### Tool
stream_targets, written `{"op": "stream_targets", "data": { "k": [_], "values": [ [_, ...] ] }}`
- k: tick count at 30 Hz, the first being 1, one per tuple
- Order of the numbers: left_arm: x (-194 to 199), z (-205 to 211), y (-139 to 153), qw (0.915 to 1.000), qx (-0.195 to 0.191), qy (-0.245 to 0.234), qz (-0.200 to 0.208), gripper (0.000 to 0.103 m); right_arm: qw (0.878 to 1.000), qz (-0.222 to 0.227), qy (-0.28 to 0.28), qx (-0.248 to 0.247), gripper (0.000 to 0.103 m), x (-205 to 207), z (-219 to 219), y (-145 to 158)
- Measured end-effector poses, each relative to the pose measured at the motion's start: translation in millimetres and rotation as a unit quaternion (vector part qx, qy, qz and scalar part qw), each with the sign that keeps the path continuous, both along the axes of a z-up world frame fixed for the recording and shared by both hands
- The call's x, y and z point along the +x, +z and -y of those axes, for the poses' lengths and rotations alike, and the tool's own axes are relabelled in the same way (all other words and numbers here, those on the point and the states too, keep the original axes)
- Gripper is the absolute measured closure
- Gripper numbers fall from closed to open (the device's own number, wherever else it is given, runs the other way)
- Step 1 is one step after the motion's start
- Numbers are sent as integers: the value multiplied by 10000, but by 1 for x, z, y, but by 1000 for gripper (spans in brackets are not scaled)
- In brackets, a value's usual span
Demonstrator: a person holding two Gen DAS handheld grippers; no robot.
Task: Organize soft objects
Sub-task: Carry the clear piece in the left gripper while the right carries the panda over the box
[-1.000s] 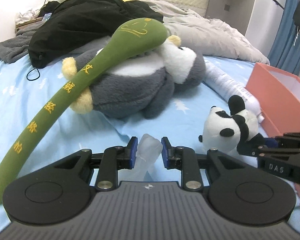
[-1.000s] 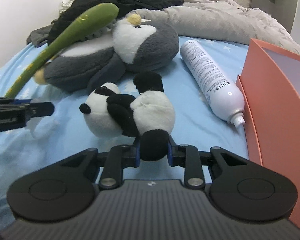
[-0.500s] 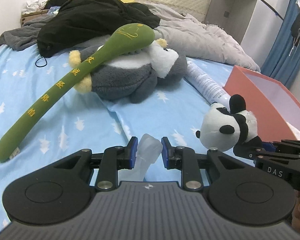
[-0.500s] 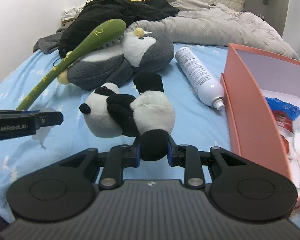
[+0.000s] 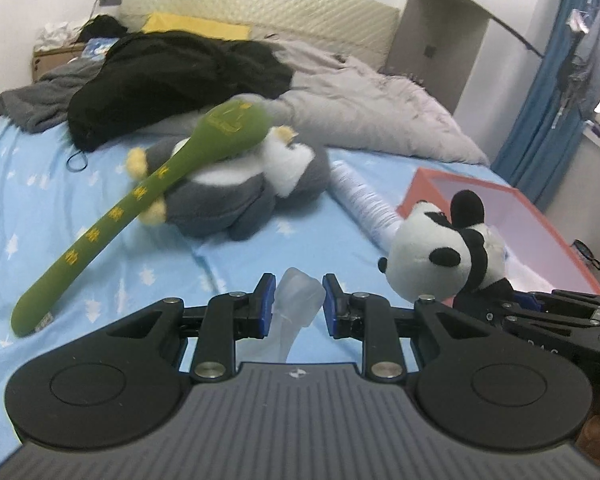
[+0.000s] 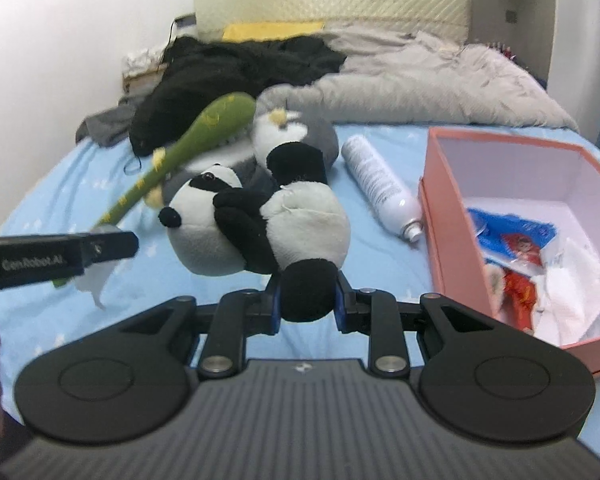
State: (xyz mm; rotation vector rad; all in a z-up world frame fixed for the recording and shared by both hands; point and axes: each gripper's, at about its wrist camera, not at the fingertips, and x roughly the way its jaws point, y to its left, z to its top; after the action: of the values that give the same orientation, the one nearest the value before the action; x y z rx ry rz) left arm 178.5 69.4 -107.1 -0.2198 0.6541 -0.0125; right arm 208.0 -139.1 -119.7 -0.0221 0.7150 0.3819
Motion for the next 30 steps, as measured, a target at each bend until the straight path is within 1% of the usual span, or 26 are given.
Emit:
{"op": "stream_targets", "data": {
  "k": [5, 13, 16, 22, 25, 30],
  "values": [
    [-3, 22, 18, 9995, -141, -272, 112, 74, 9996, 203, -182, -46, 75, -13, 14, 19],
    [-4, 67, 38, 9960, -73, -880, 139, 73, 9969, 252, -739, 36, 75, -33, 48, 31],
    [-3, 84, 44, 9934, -136, -1126, 152, 74, 9950, 292, -959, -6, 75, -41, 66, 35],
    [-1, 122, 54, 9848, -235, -1707, 200, 74, 9869, 500, -1525, -145, 75, -66, 105, 49],
    [1, 140, 62, 9800, -259, -1946, 311, 73, 9826, 585, -1753, -158, 75, -75, 122, 54],
    [27, 163, 74, 9727, -467, -2250, 319, 73, 9794, 669, -1899, -173, 75, -72, 144, 62]
  ]
}}
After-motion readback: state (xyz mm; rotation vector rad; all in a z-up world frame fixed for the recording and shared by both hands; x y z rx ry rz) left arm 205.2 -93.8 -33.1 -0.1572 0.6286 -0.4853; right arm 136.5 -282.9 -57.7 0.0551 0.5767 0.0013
